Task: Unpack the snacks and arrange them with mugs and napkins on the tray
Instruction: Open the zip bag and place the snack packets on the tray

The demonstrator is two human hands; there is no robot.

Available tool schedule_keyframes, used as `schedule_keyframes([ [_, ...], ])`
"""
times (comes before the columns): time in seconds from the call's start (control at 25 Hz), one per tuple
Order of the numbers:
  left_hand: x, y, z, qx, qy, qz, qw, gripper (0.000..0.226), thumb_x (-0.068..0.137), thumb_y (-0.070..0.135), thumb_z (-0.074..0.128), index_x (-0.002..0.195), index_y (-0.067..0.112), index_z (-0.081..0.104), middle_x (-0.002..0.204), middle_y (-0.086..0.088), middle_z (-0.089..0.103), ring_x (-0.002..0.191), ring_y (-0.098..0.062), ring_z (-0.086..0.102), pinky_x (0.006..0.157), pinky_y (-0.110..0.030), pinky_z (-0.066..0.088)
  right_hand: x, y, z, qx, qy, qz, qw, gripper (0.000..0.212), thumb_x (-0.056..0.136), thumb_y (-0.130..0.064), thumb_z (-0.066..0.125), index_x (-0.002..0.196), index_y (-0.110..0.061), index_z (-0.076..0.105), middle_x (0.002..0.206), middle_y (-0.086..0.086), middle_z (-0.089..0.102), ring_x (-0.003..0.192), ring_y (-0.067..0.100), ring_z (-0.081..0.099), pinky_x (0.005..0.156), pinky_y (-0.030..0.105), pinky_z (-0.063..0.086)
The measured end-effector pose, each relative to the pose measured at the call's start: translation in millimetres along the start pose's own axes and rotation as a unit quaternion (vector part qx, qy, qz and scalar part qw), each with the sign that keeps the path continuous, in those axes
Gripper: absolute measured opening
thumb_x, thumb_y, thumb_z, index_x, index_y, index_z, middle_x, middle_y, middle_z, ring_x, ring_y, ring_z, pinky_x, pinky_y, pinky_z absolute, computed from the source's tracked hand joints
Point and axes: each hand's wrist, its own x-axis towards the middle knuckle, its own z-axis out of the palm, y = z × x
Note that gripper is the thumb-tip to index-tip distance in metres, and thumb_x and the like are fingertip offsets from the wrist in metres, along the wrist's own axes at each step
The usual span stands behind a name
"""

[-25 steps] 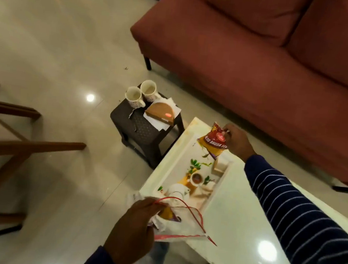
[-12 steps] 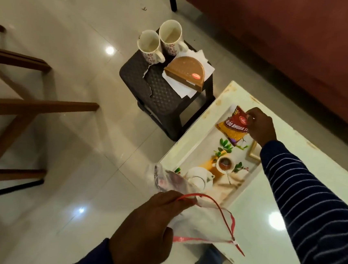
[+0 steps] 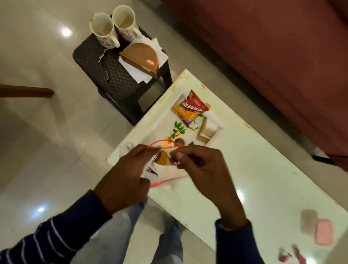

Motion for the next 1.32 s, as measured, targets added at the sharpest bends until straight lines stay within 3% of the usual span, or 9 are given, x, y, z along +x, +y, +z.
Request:
schedule_keyframes([
  [0.12, -0.8, 13.5, 12.2, 0.027, 0.007, 0.005, 1.000, 0.069, 0.079, 0.001, 0.065, 0.143, 0.015, 0.045, 0.136, -0.002, 0.050, 0.116, -0.025, 0.057, 0.098, -0.036, 0.053, 11.1, 29.5, 24.2, -0.248, -0.098, 0.046, 0.963, 0.026, 0.099, -0.013, 0.056, 0.120, -0.016, 0.070, 0.115, 0.003, 0.072, 0.106, 0.021, 0.064, 0.088, 0.028, 0.049],
  [0.28, 2.4, 29.1, 30.1, 0.033, 0.010, 0.056, 0.998, 0.071, 0.073, 0.008, 0.058, 0.143, 0.011, 0.046, 0.135, -0.007, 0.052, 0.101, -0.031, 0.062, 0.087, -0.028, 0.054, 38.1, 77.3, 48.4, -0.467, -0.140, 0.192, 0.852, 0.025, 0.099, -0.015, 0.054, 0.123, -0.010, 0.059, 0.123, 0.010, 0.062, 0.110, 0.028, 0.063, 0.082, 0.031, 0.048],
  [0.4, 5.3, 38.3, 43.3, 0.010, 0.009, 0.074, 0.997, 0.074, 0.072, 0.009, 0.057, 0.145, 0.014, 0.044, 0.137, -0.004, 0.052, 0.100, -0.032, 0.061, 0.087, -0.019, 0.046, 42.4, 92.8, 53.2, -0.097, 0.045, 0.302, 0.947, 0.023, 0.101, -0.009, 0.045, 0.084, -0.019, 0.055, 0.092, 0.004, 0.063, 0.099, 0.032, 0.063, 0.087, 0.039, 0.054],
  [0.52, 10.5, 40.3, 50.6, -0.010, 0.002, 0.081, 0.997, 0.076, 0.072, 0.009, 0.058, 0.146, 0.015, 0.042, 0.139, -0.003, 0.051, 0.110, -0.027, 0.060, 0.095, -0.028, 0.052, 38.4, 102.6, 54.0, 0.313, 0.165, 0.343, 0.870, 0.038, 0.107, -0.014, 0.034, 0.071, -0.018, 0.046, 0.054, -0.011, 0.054, 0.065, 0.010, 0.052, 0.061, 0.021, 0.052],
  [0.64, 23.4, 33.6, 49.9, -0.007, 0.005, 0.056, 0.998, 0.076, 0.073, 0.007, 0.060, 0.147, 0.013, 0.041, 0.138, -0.006, 0.050, 0.103, -0.036, 0.060, 0.089, -0.036, 0.054, 47.0, 104.3, 49.4, -0.031, 0.063, 0.240, 0.968, 0.035, 0.105, -0.006, 0.037, 0.072, -0.011, 0.050, 0.058, -0.008, 0.053, 0.063, 0.007, 0.048, 0.065, 0.024, 0.048],
  [0.8, 38.0, 17.2, 37.8, 0.021, -0.006, -0.002, 1.000, 0.079, 0.080, 0.001, 0.065, 0.150, 0.014, 0.032, 0.142, -0.005, 0.041, 0.112, -0.028, 0.060, 0.091, -0.032, 0.054, 23.4, 84.7, 41.0, -0.519, -0.023, 0.052, 0.853, 0.017, 0.096, -0.012, 0.059, 0.111, -0.013, 0.065, 0.096, 0.004, 0.069, 0.085, 0.021, 0.067, 0.074, 0.032, 0.051],
  [1.04, 51.1, -12.2, 12.0, 0.055, 0.050, -0.020, 0.997, 0.078, 0.075, 0.000, 0.070, 0.146, 0.011, 0.040, 0.125, -0.003, 0.046, 0.074, -0.011, 0.048, 0.077, -0.021, 0.048, -29.9, 47.4, -28.4, -0.082, 0.289, 0.014, 0.954, 0.014, 0.101, -0.032, 0.051, 0.093, -0.022, 0.056, 0.080, -0.017, 0.065, 0.071, -0.002, 0.062, 0.065, 0.007, 0.045],
  [1.16, 48.6, -24.2, 12.2, 0.076, 0.035, -0.035, 0.996, 0.079, 0.076, -0.001, 0.067, 0.148, 0.014, 0.038, 0.130, -0.005, 0.046, 0.088, -0.027, 0.061, 0.078, -0.023, 0.050, -9.8, 61.7, -54.9, 0.243, 0.326, 0.096, 0.908, 0.025, 0.105, -0.028, 0.046, 0.119, -0.012, 0.061, 0.109, 0.001, 0.072, 0.097, 0.016, 0.070, 0.080, 0.033, 0.061],
  [1.32, 38.1, -29.2, 17.5, 0.064, 0.012, -0.030, 0.997, 0.079, 0.077, 0.000, 0.064, 0.148, 0.019, 0.036, 0.132, -0.002, 0.045, 0.072, -0.016, 0.054, 0.053, 0.000, 0.042, 40.2, 122.3, -51.5, 0.263, 0.332, 0.183, 0.887, 0.028, 0.106, -0.024, 0.045, 0.127, -0.008, 0.054, 0.110, 0.005, 0.068, 0.089, 0.019, 0.065, 0.080, 0.037, 0.058],
])
